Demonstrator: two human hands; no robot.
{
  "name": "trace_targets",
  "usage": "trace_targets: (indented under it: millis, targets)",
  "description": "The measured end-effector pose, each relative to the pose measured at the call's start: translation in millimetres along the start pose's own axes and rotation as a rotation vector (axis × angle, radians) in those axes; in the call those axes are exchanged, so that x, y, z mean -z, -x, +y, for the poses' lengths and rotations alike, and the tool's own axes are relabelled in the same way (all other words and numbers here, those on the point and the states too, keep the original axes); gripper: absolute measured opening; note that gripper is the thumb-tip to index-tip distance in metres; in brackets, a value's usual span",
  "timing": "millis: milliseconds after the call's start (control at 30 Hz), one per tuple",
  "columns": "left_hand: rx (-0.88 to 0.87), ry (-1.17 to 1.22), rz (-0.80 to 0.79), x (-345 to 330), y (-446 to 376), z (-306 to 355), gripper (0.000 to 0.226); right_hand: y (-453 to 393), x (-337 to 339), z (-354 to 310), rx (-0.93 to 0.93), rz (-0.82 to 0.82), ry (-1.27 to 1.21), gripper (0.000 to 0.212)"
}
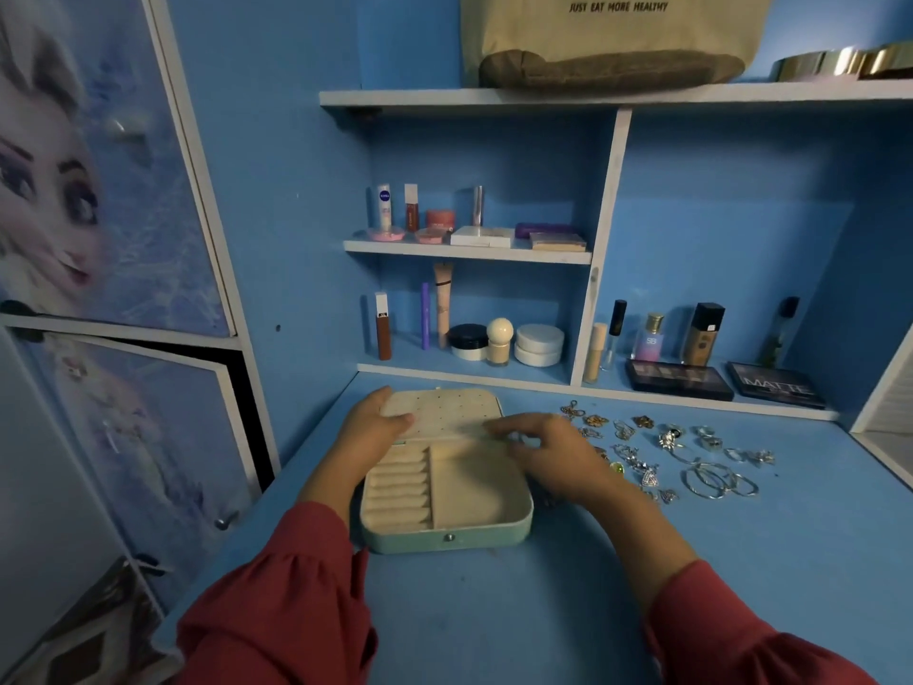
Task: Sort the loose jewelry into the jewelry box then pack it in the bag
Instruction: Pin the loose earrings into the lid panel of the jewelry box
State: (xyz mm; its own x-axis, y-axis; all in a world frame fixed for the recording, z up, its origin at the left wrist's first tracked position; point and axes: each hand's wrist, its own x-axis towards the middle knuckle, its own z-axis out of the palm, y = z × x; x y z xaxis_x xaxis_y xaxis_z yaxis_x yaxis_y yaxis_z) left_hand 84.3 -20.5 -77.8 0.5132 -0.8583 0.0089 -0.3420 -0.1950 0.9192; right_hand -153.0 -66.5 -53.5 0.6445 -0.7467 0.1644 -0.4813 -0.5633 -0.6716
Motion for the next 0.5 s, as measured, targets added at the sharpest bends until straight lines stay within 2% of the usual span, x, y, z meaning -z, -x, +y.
trace_targets:
  millis: [67,167,400,500]
  targets:
    - [0.02,0.048,0.001,1,-2,-3,0.066,0,8,9,-0.05,0.099,-0.033,0.03]
    - [0.036,0.106,0.024,0,-5,-8,0.065,3,20,24,-0.104,0.153,0.061,0.023]
    - [0.036,0.209,0.044,-1,-8,-17,0.062,8,36,35,-0.163,0.085,0.191,0.012]
    - [0.024,0.195,0.03,-2,-5,-16,0.05,9,38,33,-0.131,0.053,0.262,0.01]
